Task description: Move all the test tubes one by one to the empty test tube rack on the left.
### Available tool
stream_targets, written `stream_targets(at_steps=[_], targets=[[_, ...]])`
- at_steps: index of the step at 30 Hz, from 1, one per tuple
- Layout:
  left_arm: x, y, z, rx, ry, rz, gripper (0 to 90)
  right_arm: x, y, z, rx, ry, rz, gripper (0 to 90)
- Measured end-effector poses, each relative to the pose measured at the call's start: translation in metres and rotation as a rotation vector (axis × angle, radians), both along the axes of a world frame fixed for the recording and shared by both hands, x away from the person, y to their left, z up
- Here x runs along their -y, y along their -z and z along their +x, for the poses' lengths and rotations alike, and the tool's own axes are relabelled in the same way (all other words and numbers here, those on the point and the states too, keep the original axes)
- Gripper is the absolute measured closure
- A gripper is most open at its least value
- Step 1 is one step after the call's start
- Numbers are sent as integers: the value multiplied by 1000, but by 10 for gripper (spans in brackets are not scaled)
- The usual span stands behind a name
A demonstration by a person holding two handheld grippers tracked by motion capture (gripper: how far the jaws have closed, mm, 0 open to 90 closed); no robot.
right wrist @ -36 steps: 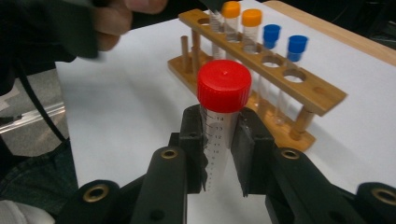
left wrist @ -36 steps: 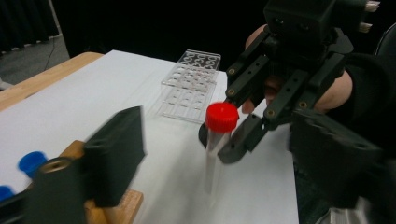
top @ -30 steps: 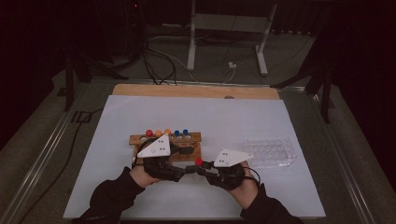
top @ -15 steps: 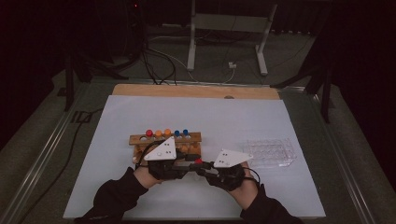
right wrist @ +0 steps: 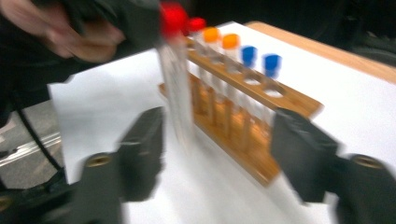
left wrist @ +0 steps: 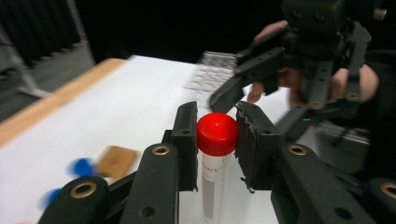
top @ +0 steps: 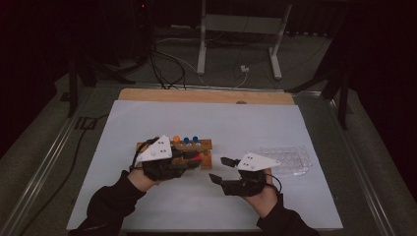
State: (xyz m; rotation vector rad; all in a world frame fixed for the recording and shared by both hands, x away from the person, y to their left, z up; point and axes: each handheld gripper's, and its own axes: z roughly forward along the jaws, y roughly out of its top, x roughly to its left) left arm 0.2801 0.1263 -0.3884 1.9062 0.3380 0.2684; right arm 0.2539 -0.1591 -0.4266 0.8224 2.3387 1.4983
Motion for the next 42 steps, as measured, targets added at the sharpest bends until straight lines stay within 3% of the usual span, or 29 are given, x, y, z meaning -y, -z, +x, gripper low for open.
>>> stream_targets(at_steps=[2,6,8,12,18,27,35,40,42], targets=[[-9,-6,1,11,-35,-8,716,5,0,3,-19,6,8,221],[-26,-15,4,40,-92,-17,716,14,-1,4,0,49,33,130],[-34,-19,5,52,-130,-20,716,17,-2,4,11,36,40,1],[-49,-25,8,70,-190,-13,716,20,-3,2,40,74,21,0],[-70,-31,10,88,-261,-8,716,25,-3,3,35,75,24,0],[-106,-27,23,76,-390,-12,716,28,-4,2,47,66,24,0],[-117,-14,33,44,-429,-14,716,31,-4,3,44,73,37,0],[-120,-4,40,4,-416,-42,716,31,-4,3,44,70,38,0],[-120,0,42,6,-415,-28,716,32,-4,3,41,67,39,0]])
